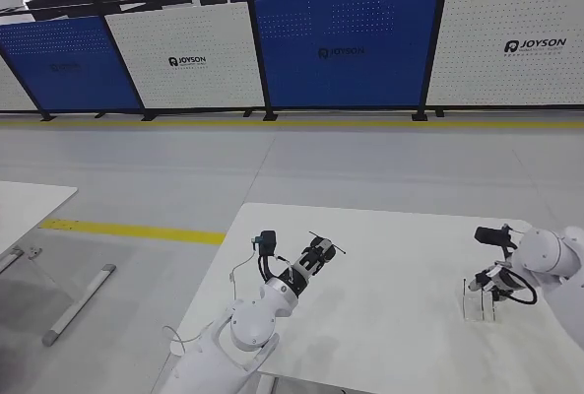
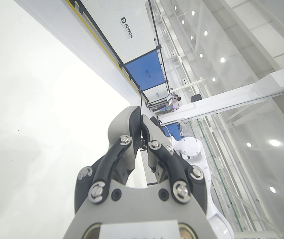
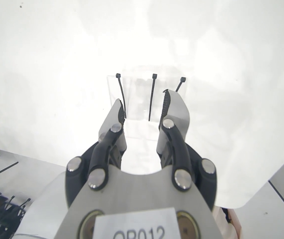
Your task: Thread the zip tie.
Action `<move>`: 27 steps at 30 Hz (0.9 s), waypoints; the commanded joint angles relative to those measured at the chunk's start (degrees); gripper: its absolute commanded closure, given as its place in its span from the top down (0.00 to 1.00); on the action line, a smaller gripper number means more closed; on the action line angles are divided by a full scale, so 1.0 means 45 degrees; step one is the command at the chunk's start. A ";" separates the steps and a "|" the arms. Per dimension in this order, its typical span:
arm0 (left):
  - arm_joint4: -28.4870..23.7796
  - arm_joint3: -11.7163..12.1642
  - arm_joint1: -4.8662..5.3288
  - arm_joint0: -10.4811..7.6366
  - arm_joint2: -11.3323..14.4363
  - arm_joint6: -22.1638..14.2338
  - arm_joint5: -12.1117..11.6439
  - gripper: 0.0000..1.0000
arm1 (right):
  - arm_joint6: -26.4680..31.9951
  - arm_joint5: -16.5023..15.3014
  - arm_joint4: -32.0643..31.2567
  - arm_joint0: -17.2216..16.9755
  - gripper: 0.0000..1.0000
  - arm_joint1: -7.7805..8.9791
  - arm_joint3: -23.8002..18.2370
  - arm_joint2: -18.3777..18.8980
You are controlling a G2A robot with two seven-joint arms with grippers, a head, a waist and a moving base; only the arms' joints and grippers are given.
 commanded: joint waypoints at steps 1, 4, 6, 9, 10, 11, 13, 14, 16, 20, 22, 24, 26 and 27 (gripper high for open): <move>0.0000 0.0000 0.0000 0.0000 0.0000 0.0000 0.0000 0.00 | -0.0216 0.0187 0.0010 -0.0432 0.33 0.0240 -0.0778 0.0562; 0.0000 0.0000 0.0000 0.0000 0.0000 0.0000 0.0000 0.00 | -0.0832 0.0131 0.0115 -0.1563 0.36 0.0763 -0.2582 0.1889; 0.0000 0.0000 0.0000 0.0000 0.0000 0.0000 0.0000 0.00 | -0.1101 -0.0025 0.0101 -0.2700 0.59 0.1156 -0.4059 0.2913; 0.0000 0.0000 0.0000 0.0000 0.0000 0.0000 0.0000 0.00 | -0.0627 0.0035 -0.0073 -0.3673 1.00 0.1459 -0.5237 0.3644; 0.0000 0.0000 0.0000 0.0000 0.0000 0.0000 0.0000 0.00 | -0.0627 0.0035 -0.0073 -0.3673 1.00 0.1459 -0.5237 0.3644; 0.0000 0.0000 0.0000 0.0000 0.0000 0.0000 0.0000 0.00 | -0.0627 0.0035 -0.0073 -0.3673 1.00 0.1459 -0.5237 0.3644; 0.0000 0.0000 0.0000 0.0000 0.0000 0.0000 0.0000 0.00 | -0.0627 0.0035 -0.0073 -0.3673 1.00 0.1459 -0.5237 0.3644; 0.0000 0.0000 0.0000 0.0000 0.0000 0.0000 0.0000 0.00 | -0.0627 0.0035 -0.0073 -0.3673 1.00 0.1459 -0.5237 0.3644; 0.0000 0.0000 0.0000 0.0000 0.0000 0.0000 0.0000 0.00 | -0.0627 0.0035 -0.0073 -0.3673 1.00 0.1459 -0.5237 0.3644; 0.0000 0.0000 0.0000 0.0000 0.0000 0.0000 0.0000 0.00 | -0.2208 0.0003 -0.0531 -0.4181 1.00 0.1481 -0.5868 0.3800; 0.0000 0.0000 0.0000 0.0000 0.0000 0.0000 0.0000 0.00 | -0.2975 -0.0667 -0.0012 -0.4758 1.00 0.1579 -0.5993 0.4388; 0.0000 0.0000 0.0000 0.0000 0.0000 0.0000 0.0000 0.00 | -0.3401 -0.1443 0.0648 -0.5168 1.00 0.1667 -0.5826 0.4961; 0.0000 0.0000 0.0000 0.0000 0.0000 0.0000 0.0000 0.00 | -0.3691 -0.2503 0.1121 -0.5526 1.00 0.1744 -0.5524 0.5372; 0.0000 0.0000 0.0000 0.0000 0.0000 0.0000 0.0000 0.00 | -0.3781 -0.2848 0.1261 -0.5622 1.00 0.1749 -0.5408 0.5408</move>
